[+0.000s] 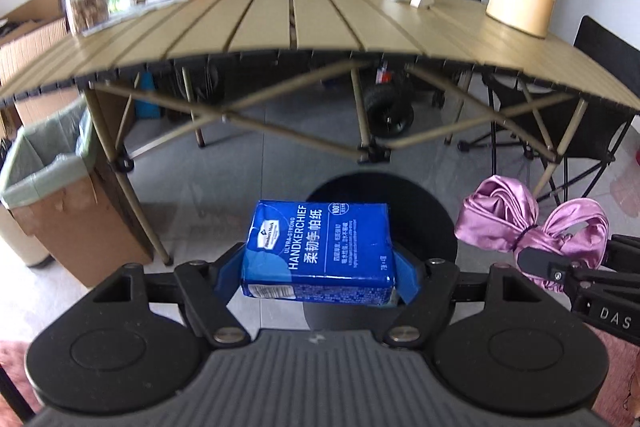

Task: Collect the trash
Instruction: 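Carry the held scrunchie and tissue box down over the black bin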

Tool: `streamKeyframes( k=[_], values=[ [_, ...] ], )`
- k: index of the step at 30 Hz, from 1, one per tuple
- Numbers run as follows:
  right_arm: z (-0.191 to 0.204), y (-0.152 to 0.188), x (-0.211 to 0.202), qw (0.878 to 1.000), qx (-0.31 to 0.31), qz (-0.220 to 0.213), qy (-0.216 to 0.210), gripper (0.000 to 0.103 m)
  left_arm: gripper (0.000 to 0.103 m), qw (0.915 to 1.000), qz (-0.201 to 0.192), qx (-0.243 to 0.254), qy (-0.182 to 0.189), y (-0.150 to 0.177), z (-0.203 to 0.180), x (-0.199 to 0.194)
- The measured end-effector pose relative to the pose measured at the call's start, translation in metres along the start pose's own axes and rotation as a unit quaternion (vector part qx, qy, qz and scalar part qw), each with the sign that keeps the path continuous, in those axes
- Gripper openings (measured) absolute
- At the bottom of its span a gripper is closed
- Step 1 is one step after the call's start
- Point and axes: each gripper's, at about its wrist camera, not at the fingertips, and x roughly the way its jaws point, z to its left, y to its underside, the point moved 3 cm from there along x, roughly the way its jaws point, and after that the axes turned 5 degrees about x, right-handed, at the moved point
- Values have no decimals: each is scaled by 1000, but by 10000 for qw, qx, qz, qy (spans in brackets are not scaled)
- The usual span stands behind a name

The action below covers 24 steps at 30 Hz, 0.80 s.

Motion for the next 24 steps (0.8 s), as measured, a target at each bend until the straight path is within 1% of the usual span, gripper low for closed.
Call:
streamKeyframes(
  k=[4,13,17,24],
  values=[
    [2,13,6,9994,61,333,44,32,74,9998,180,-76,4,15,6,10],
    [9,36,24,9939,130,1094,82,32,74,9978,572,-316,-125,31,33,30],
    [6,39,30,9924,152,1218,102,32,74,9966,697,-442,-61,35,41,37],
    [6,38,39,9907,169,1343,160,32,74,9956,753,-563,-25,38,49,43]
  ],
)
